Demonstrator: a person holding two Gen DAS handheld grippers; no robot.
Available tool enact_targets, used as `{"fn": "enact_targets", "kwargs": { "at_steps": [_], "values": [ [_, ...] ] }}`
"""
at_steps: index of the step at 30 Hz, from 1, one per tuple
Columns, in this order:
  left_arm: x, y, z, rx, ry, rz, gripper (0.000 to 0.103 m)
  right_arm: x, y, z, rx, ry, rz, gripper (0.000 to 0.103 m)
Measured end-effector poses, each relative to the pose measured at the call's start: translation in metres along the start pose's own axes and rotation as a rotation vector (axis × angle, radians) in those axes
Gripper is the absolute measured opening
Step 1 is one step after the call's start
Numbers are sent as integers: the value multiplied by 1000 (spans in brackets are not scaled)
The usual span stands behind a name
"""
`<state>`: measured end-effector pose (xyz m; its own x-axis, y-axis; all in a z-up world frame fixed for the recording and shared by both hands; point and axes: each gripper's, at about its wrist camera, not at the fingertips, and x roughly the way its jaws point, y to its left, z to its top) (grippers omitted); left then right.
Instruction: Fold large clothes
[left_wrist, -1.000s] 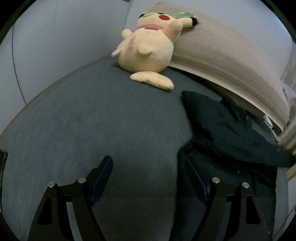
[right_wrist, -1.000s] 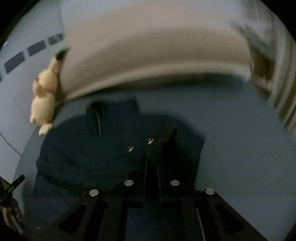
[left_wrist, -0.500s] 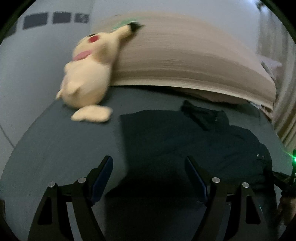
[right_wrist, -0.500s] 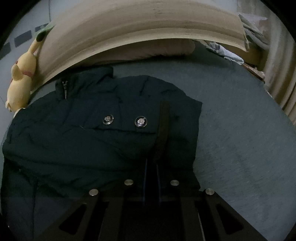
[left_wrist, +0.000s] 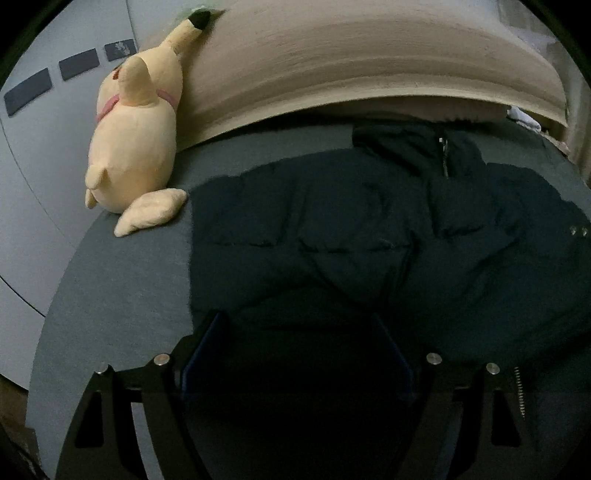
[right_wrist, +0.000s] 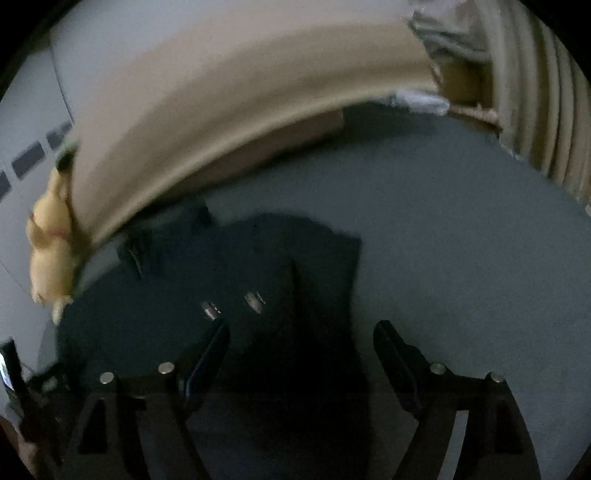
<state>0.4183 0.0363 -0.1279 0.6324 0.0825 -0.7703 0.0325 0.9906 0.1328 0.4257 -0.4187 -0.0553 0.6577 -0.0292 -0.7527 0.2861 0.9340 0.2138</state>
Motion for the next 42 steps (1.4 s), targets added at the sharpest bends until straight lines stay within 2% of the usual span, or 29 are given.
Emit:
{"fn": "enact_targets", "kwargs": {
  "at_steps": [4, 6, 9, 12, 13, 15, 17, 21, 28, 30, 31, 34, 36, 39, 42],
  "values": [
    [-34, 6, 14, -55, -117, 12, 82, -5, 44, 12, -87, -48, 71, 84],
    [-37, 5, 24, -83, -132, -8, 83, 5, 64, 12, -136, -43, 83, 84],
    [-16, -5, 25, -52, -74, 8, 83, 31, 85, 7, -172, -11, 68, 84],
    [23, -13, 15, -40, 56, 5, 83, 63, 87, -5, -205, 56, 12, 84],
    [25, -12, 11, -53, 47, 0, 86, 74, 86, -10, -210, 88, -8, 84],
    [29, -9, 5, -80, 29, 11, 92, 87, 79, -17, -224, 98, -43, 92],
    [33, -9, 4, -83, 35, 8, 94, 91, 73, -22, -211, 113, -26, 92],
    [36, -10, 3, -78, 41, 12, 96, 95, 75, -24, -227, 127, -45, 93],
    [36, -10, 3, -72, 41, 12, 96, 83, 70, -24, -238, 111, -56, 93],
    [36, -10, 3, -73, 39, 12, 97, 73, 72, -21, -226, 70, -91, 93],
    [36, -10, 3, -73, 36, 13, 97, 60, 74, -18, -216, 18, -98, 93],
    [36, -11, 3, -73, 34, 15, 97, 36, 88, -13, -214, -46, -45, 93],
    [36, -11, 3, -72, 35, 15, 97, 27, 102, -16, -242, -55, 1, 93],
    [36, -11, 2, -70, 33, 17, 97, 32, 121, -34, -316, -11, 34, 93],
    [37, -11, 2, -70, 35, 16, 97, 60, 122, -55, -355, 118, 20, 93]
  ]
}}
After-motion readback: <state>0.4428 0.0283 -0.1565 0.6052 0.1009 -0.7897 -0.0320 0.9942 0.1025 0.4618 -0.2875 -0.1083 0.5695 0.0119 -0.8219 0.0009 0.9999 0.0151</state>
